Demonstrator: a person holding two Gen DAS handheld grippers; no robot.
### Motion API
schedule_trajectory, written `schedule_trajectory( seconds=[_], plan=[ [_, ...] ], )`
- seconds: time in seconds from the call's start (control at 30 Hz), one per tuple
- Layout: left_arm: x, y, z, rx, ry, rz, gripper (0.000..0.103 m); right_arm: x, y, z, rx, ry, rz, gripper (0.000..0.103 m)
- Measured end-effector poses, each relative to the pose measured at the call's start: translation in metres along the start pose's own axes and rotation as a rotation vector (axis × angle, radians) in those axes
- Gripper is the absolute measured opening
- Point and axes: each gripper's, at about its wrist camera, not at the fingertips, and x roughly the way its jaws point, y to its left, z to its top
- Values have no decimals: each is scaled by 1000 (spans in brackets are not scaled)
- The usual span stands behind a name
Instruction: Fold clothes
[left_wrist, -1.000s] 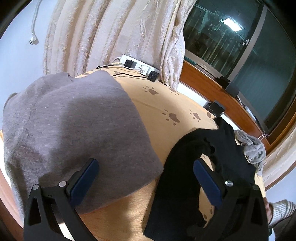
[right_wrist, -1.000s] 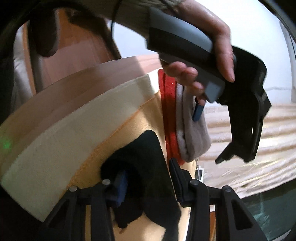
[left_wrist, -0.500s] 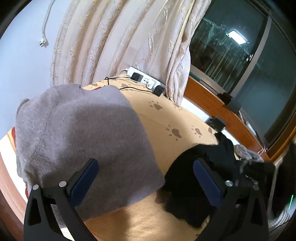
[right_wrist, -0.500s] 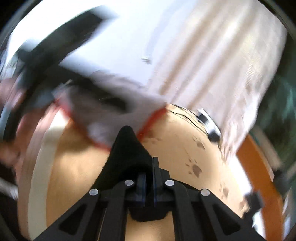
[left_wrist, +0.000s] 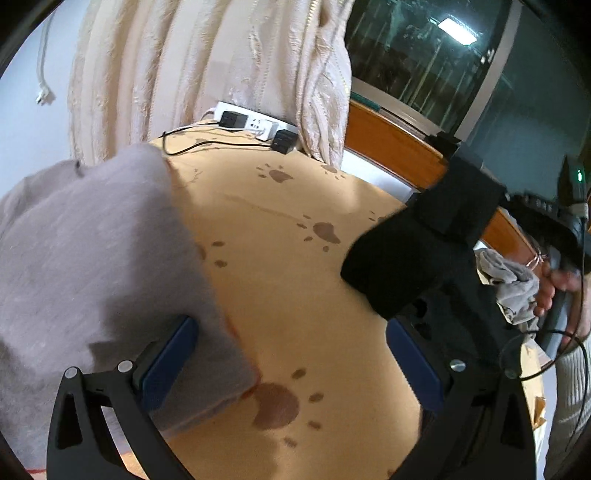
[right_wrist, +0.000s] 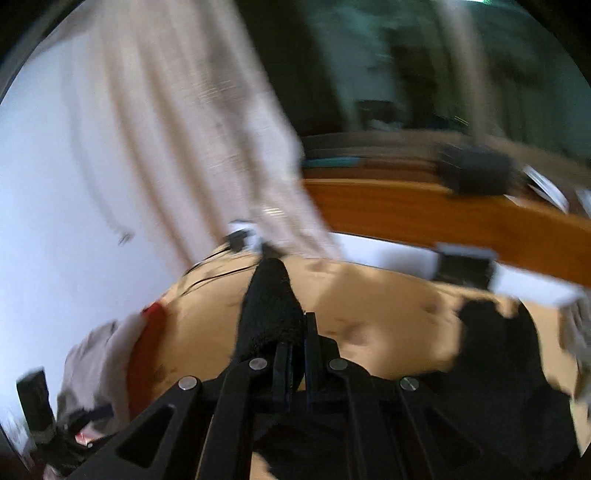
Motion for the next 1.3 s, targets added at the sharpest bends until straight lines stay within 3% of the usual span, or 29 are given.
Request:
schedule_trajectory(
  seconds=[0.13, 0.33, 0.5, 0.7, 0.83, 0.93, 1.1, 1.3],
  plan=[
    [1, -29, 7, 60, -12, -43, 103, -15, -66, -17, 170, -21, -80, 5],
    [25, -89, 21, 224, -30, -19, 103, -61, -126, -67, 321, -91, -148, 5],
    [82, -126, 26, 288, 29, 40, 103, -96, -165, -103, 482, -138, -126, 5],
    [132, -166, 15, 433, 69, 157, 103, -100, -206, -143, 615, -77, -70, 6],
    [148, -173, 9, 463, 108, 193, 103, -112, -220, -156, 627, -96, -92, 6],
    [156, -171, 4, 466, 133, 191, 103, -121, -236, -167, 706, -101, -101, 6],
    [157, -165, 4, 458, 138, 171, 103, -127, -257, -196, 873, -43, -27, 6],
    [156, -154, 8, 424, 146, 152, 103, -169, -272, -230, 1061, -178, 37, 7]
  ],
)
